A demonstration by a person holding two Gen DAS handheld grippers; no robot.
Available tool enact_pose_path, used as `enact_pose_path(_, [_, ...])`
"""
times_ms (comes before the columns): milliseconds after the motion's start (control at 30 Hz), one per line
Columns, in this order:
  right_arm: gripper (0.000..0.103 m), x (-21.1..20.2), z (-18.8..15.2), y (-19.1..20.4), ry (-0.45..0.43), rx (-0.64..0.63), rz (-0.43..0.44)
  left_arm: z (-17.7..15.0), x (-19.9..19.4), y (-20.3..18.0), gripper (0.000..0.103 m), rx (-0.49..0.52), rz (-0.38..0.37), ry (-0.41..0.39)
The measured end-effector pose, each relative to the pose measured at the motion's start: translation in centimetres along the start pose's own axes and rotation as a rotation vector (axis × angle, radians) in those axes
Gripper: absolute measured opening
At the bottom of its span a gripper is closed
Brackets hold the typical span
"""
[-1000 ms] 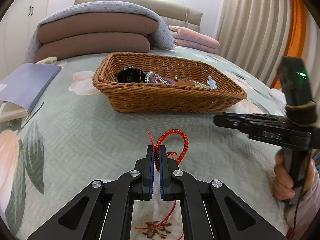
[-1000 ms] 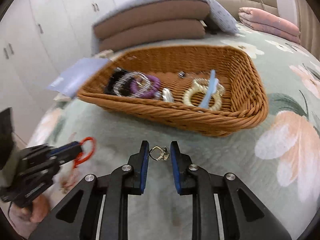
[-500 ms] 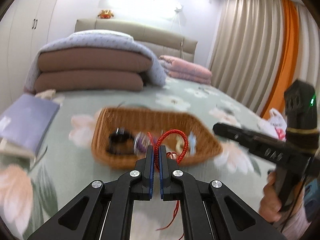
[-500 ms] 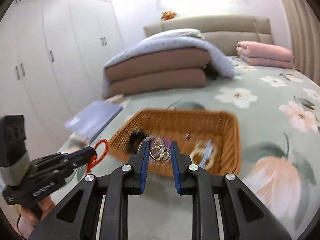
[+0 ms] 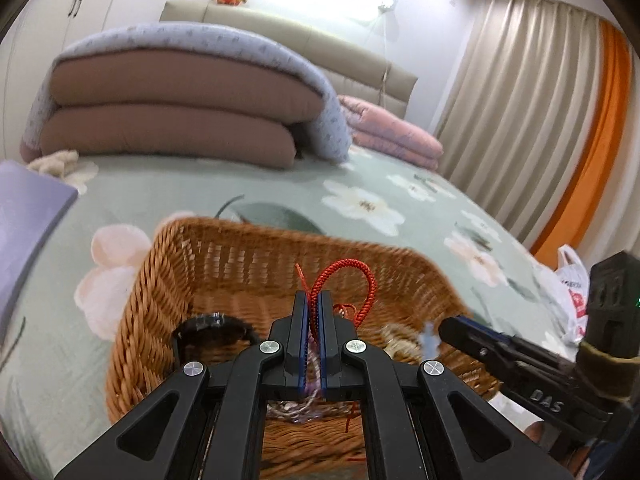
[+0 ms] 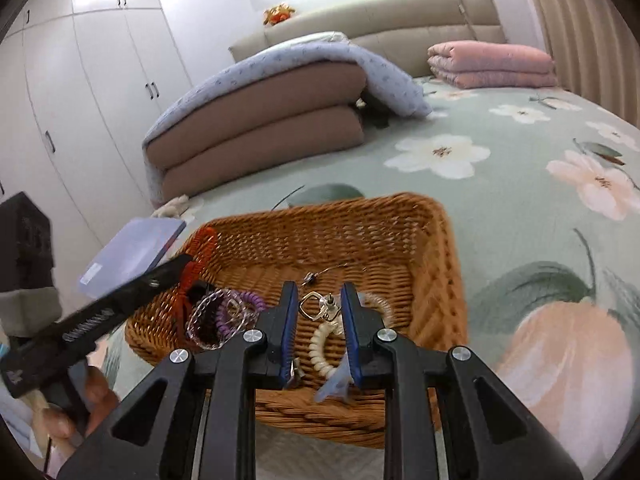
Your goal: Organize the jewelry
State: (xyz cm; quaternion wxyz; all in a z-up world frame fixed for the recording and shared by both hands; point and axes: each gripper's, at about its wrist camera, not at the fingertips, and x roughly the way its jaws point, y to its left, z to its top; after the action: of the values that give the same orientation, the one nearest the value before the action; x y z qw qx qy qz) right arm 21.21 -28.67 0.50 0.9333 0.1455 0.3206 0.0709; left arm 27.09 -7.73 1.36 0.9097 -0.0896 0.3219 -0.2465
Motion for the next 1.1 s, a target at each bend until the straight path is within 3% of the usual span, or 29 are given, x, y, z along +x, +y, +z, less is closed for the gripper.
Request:
enact_pose_path(167, [0.026, 0.3, -0.5, 0.6, 0.009, -0.025, 0.004, -0.2, -0.2, -0.5, 0.008, 0.022, 0.011, -0.004])
enact_pose_path(200, [0.032, 0.3, -0.5, 0.4, 0.015, -0.016, 0.019, -0.2, -0.3, -0.4, 0.025, 0.013, 0.007, 0.003])
enact_pose_path(233, [0.036, 0.1, -0.6, 0.2, 0.008, -0.006, 0.023, -0.2, -0.4, -0.3, 0.05, 0.003, 0.005, 0.009])
enact_pose_path(267, [0.036, -0.2, -0.6, 0.1, -0.005, 0.0, 0.015, -0.3, -0.7, -0.2, 0.058, -0.004, 0.009, -0.009])
enact_pose_path(333, [0.036, -1.0, -0.6, 0.0, -0.029, 0.002, -0.003, -0.4, -1.8, -0.3, 0.06, 0.01, 0.034, -0.05])
enact_pose_path(533, [0.039, -5.9, -1.4, 1.9, -0.122, -0.039, -0.053, -1.0, -6.2, -1.6, 0.06, 0.016, 0.018, -0.099])
enact_pose_path(600, [0.046, -8.3, -2.2, 3.6, -0.188, -0.091, -0.109, -1.7, -8.9, -2.4, 0.06, 0.02, 0.016, -0.155])
enact_pose_path(733, [0.053, -12.7, -5.2, 7.2, -0.327, -0.201, -0.256, -4.5, -14.1, -4.2, 0.06, 0.086, 0.097, -0.29])
enact_pose_path(900, [0.057, -14.8, -9.1, 9.0, -0.335, -0.201, -0.276, -8.5, -16.0, -3.8, 0.06, 0.041, 0.106, -0.257])
enact_pose_path(1100, [0.057, -13.2, -11.0, 8.8, -0.297, -0.195, -0.294, -10.8, -15.2, -3.1, 0.06, 0.022, 0.168, -0.224])
